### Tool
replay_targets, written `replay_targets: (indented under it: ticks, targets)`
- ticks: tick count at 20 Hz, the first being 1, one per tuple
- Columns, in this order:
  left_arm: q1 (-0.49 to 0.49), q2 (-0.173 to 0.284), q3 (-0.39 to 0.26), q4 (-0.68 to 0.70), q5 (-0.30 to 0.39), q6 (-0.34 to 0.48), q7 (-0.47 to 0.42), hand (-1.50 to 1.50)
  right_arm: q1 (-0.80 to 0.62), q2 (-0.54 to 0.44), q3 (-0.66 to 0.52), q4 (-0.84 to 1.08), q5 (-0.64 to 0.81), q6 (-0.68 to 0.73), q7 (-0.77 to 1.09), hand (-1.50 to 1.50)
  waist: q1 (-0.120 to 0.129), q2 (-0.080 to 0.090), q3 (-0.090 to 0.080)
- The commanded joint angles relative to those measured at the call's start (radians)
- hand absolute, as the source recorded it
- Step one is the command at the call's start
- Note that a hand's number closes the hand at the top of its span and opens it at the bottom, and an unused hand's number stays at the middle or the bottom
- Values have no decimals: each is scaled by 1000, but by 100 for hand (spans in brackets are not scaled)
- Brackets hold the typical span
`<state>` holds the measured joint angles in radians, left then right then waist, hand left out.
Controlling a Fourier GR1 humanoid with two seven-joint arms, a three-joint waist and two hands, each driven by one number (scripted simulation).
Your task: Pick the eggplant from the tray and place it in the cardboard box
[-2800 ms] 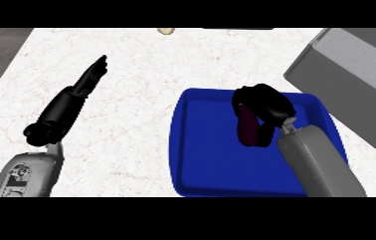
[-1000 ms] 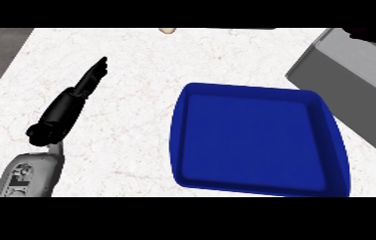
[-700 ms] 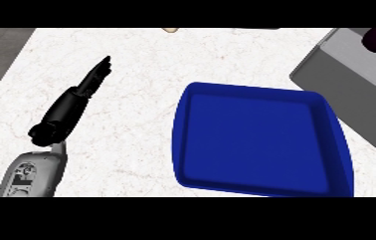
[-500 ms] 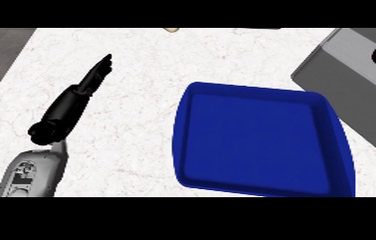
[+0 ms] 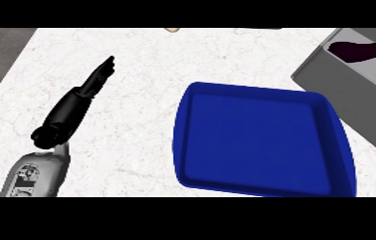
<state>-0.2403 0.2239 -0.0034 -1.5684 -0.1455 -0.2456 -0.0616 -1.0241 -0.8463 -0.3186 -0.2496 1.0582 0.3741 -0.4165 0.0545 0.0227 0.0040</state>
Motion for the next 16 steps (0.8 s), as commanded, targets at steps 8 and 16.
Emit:
replay_targets:
  ticks: [8,16]
  targets:
    - [23,2,5,-15,-9,10,-7,0,-83,-28,-490,143,-471,24,2,-150,-14,-5,3]
    - [11,-9,3,-23,23,-17,17,0,3,-129,-620,148,-600,-23,79,-150,10,9,4]
